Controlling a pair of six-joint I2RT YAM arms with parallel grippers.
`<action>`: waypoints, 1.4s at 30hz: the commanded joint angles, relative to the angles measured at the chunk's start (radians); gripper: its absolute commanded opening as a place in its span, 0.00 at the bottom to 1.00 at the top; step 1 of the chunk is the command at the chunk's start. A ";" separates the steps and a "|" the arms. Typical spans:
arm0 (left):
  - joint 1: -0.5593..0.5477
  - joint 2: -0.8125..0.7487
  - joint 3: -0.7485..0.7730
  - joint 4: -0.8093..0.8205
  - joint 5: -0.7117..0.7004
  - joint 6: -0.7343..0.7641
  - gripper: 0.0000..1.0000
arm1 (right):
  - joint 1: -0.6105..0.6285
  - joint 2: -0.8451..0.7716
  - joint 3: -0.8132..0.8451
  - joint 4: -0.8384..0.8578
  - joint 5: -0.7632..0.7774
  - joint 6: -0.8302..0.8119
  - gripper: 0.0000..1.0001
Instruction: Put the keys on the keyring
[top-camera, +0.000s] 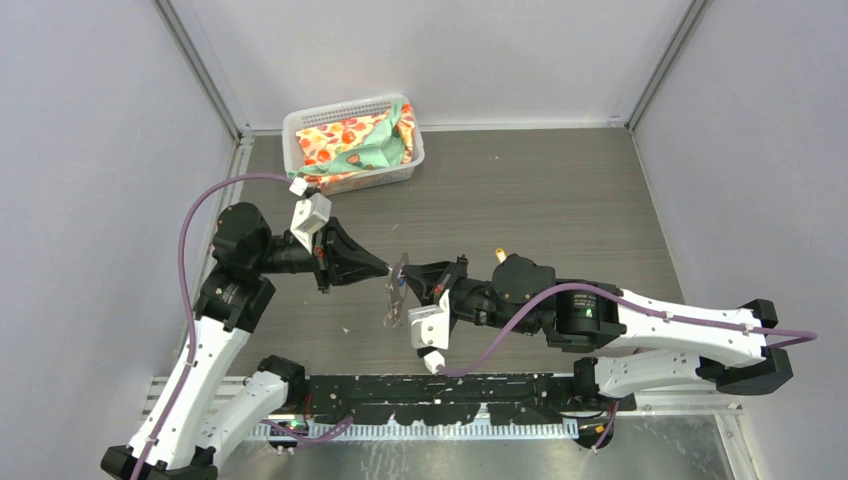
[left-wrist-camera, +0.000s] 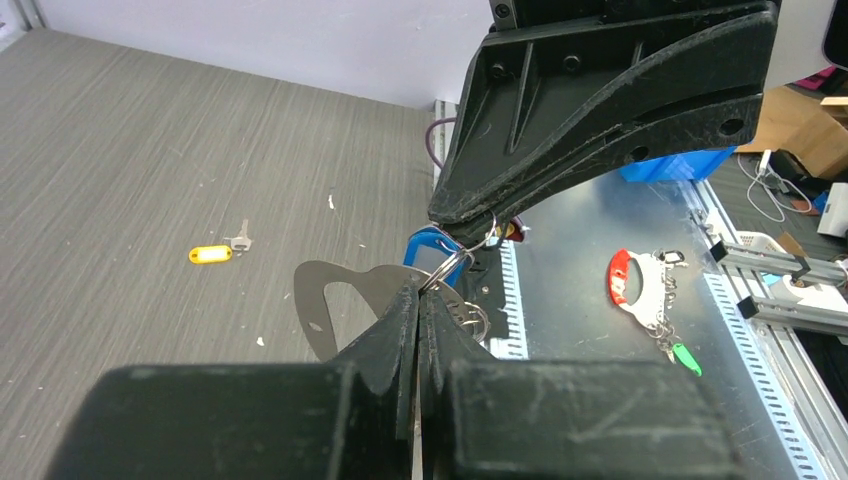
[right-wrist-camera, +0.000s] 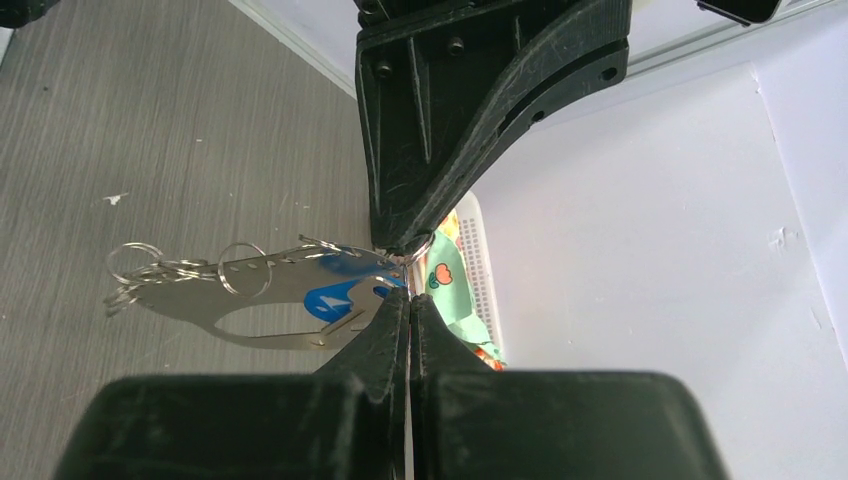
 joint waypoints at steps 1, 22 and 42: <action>-0.004 -0.008 0.020 -0.022 0.029 0.025 0.00 | 0.004 0.005 0.054 0.054 0.004 -0.007 0.01; -0.043 -0.018 0.039 -0.158 0.049 0.189 0.00 | 0.004 0.026 0.063 0.042 -0.010 0.010 0.01; -0.074 0.012 0.075 -0.206 0.093 0.324 0.00 | 0.003 0.081 0.110 -0.026 -0.016 0.097 0.01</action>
